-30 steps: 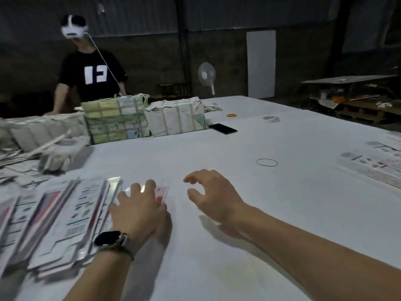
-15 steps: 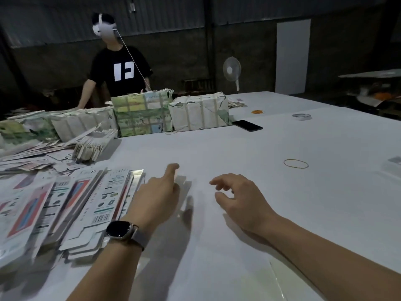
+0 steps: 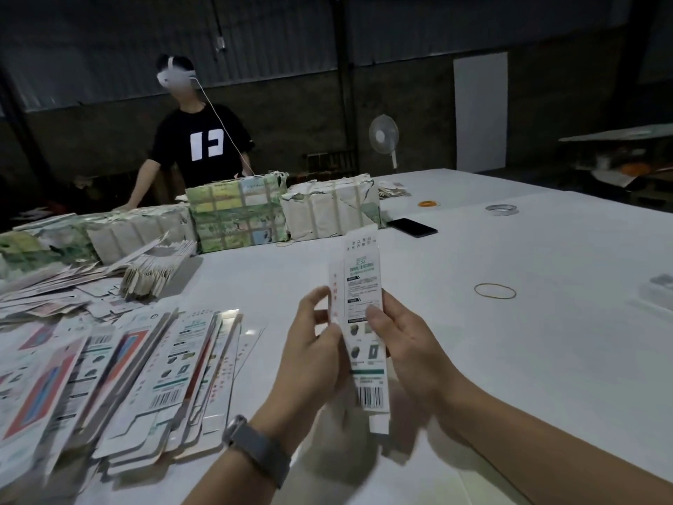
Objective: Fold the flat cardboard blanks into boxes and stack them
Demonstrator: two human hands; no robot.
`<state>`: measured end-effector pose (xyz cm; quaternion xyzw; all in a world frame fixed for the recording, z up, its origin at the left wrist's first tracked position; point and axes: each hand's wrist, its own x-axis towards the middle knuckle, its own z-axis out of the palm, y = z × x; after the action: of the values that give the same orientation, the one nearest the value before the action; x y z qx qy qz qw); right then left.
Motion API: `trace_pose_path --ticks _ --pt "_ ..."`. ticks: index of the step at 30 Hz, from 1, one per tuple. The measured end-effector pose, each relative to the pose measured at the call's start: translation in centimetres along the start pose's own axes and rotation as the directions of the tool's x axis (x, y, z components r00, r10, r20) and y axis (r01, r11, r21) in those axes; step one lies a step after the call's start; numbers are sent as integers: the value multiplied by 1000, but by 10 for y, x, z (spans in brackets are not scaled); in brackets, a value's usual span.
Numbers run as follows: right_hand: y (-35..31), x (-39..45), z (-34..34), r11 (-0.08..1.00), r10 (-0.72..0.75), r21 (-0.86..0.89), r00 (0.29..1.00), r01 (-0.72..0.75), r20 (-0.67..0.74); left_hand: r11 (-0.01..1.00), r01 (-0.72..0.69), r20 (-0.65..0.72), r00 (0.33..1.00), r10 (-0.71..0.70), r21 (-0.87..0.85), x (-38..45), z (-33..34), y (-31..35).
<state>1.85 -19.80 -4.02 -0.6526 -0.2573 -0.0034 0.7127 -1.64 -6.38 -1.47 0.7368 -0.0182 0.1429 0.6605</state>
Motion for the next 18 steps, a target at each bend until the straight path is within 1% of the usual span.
trace_pose_path --ticks 2,5,7,9,11,13,15,18 --pt "1 -2 3 1000 -25 -16 1000 25 7 997 59 91 994 -53 -58 -2 4 -6" --pt "1 -4 7 993 -92 -79 996 92 7 989 88 204 977 -62 -119 -5 9 -6" --pt "-1 -6 10 991 -107 -76 994 108 17 984 91 225 973 -55 -153 -6 12 -4" --pt "-2 -9 11 988 -114 -107 993 114 -1 961 131 220 972 -77 -242 -6 11 -1" --pt "-2 -9 9 984 -125 -134 992 121 -24 936 169 258 962 -88 -310 -6 6 1" --pt "-1 -8 7 990 -92 -112 995 88 -37 931 169 304 950 -66 -324 -7 1 2" --pt "-3 -7 6 996 -47 -83 998 44 -31 930 162 291 955 -62 -331 -6 -4 1" --pt "-4 -7 3 998 -26 -52 999 24 -36 933 146 287 957 -49 -328 -4 -7 -2"
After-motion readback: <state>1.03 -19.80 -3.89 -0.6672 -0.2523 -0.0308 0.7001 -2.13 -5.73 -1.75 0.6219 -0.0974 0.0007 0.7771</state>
